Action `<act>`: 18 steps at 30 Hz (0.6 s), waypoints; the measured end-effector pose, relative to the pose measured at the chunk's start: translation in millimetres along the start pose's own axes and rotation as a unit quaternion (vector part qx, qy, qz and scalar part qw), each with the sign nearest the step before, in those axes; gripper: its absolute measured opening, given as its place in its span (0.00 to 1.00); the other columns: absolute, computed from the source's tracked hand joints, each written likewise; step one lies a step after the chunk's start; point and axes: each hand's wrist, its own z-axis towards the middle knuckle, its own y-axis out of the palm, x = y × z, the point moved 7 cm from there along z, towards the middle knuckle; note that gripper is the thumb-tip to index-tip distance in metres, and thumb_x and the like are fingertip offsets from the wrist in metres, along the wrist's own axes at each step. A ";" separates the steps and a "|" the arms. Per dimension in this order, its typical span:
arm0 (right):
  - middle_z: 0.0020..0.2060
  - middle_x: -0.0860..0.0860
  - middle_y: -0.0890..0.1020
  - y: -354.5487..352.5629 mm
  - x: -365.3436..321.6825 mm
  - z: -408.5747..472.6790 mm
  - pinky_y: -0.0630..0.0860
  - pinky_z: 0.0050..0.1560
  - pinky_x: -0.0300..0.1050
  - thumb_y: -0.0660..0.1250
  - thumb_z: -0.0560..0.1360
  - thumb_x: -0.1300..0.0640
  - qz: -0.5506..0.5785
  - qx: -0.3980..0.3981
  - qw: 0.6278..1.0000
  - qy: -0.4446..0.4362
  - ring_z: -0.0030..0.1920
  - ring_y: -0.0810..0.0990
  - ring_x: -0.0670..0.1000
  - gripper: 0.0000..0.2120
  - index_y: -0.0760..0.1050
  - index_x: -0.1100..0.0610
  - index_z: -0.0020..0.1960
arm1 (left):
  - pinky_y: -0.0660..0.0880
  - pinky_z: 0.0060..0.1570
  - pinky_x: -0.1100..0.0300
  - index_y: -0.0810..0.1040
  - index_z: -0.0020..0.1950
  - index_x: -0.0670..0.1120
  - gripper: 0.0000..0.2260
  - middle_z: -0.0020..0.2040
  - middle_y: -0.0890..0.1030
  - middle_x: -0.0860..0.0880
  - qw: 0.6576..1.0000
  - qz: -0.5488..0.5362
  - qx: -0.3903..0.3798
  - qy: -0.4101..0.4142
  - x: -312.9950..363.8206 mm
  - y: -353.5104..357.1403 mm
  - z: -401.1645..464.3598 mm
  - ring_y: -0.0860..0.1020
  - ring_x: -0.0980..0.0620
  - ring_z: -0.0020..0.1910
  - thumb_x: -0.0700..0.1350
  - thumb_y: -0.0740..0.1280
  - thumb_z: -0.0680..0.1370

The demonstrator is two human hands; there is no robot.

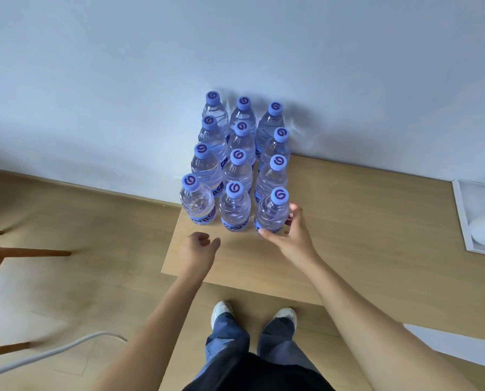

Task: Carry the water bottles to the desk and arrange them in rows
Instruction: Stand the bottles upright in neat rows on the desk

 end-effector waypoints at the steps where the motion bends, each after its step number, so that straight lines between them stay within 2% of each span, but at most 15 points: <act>1: 0.61 0.53 0.76 1.7 -0.4 0.0 0.71 0.55 0.30 0.80 0.67 0.61 0.003 0.006 1.000 0.000 0.56 0.76 0.42 0.32 0.63 0.52 0.63 | 0.73 0.47 0.57 0.75 0.62 0.41 0.19 0.56 0.81 0.45 1.000 0.002 0.007 0.002 0.4 -9.4 2.6 0.78 0.48 0.50 0.47 0.72 0.74; 3: 0.58 0.51 0.77 3.6 -0.6 0.1 0.74 0.56 0.36 0.79 0.68 0.63 0.007 0.018 1.000 0.005 0.54 0.78 0.44 0.30 0.65 0.50 0.60 | 0.71 0.47 0.58 0.73 0.65 0.41 0.23 0.58 0.79 0.45 1.000 -0.006 0.022 0.009 4.2 -26.0 7.2 0.77 0.49 0.49 0.48 0.74 0.73; 6: 0.52 0.42 0.80 5.0 3.7 0.6 0.74 0.47 0.27 0.78 0.68 0.66 0.031 0.025 0.999 0.027 0.47 0.80 0.34 0.27 0.68 0.46 0.56 | 0.73 0.52 0.54 0.66 0.71 0.43 0.32 0.65 0.75 0.45 0.998 -0.026 0.026 0.043 16.0 -41.0 17.5 0.76 0.47 0.56 0.46 0.77 0.71; 9: 0.52 0.42 0.80 6.7 9.2 0.3 0.74 0.44 0.25 0.78 0.68 0.67 0.057 0.033 0.997 0.048 0.44 0.79 0.28 0.29 0.70 0.52 0.62 | 0.72 0.55 0.53 0.60 0.76 0.48 0.41 0.66 0.69 0.51 0.996 -0.036 -0.010 0.081 29.8 -43.0 29.0 0.73 0.49 0.58 0.44 0.79 0.69; 11: 0.52 0.43 0.81 7.5 10.5 -0.4 0.73 0.44 0.25 0.78 0.68 0.67 0.062 0.039 0.996 0.055 0.45 0.79 0.28 0.30 0.70 0.55 0.64 | 0.72 0.55 0.57 0.62 0.74 0.53 0.39 0.61 0.71 0.61 0.992 -0.053 -0.037 0.105 37.5 -39.9 35.4 0.74 0.53 0.56 0.43 0.79 0.68; 13: 0.52 0.42 0.81 7.9 10.6 -0.7 0.73 0.44 0.24 0.78 0.68 0.67 0.063 0.045 0.996 0.054 0.45 0.79 0.28 0.30 0.71 0.56 0.65 | 0.74 0.48 0.64 0.68 0.65 0.58 0.30 0.53 0.74 0.68 0.988 -0.062 -0.054 0.128 43.4 -36.7 38.9 0.78 0.60 0.52 0.42 0.78 0.69; 15: 0.51 0.42 0.81 8.5 10.9 -0.8 0.73 0.44 0.25 0.78 0.67 0.67 0.064 0.049 0.995 0.056 0.45 0.80 0.29 0.29 0.71 0.56 0.64 | 0.73 0.43 0.67 0.68 0.60 0.61 0.26 0.49 0.77 0.67 0.986 -0.070 -0.061 0.139 46.8 -34.7 39.5 0.77 0.65 0.49 0.43 0.77 0.70; 18: 0.50 0.42 0.81 11.6 10.8 -0.2 0.73 0.44 0.24 0.79 0.67 0.67 0.065 0.050 0.995 0.061 0.44 0.80 0.29 0.28 0.72 0.54 0.62 | 0.73 0.41 0.70 0.69 0.59 0.61 0.25 0.49 0.78 0.66 0.984 -0.070 -0.069 0.149 46.4 -35.2 39.4 0.78 0.68 0.47 0.44 0.77 0.71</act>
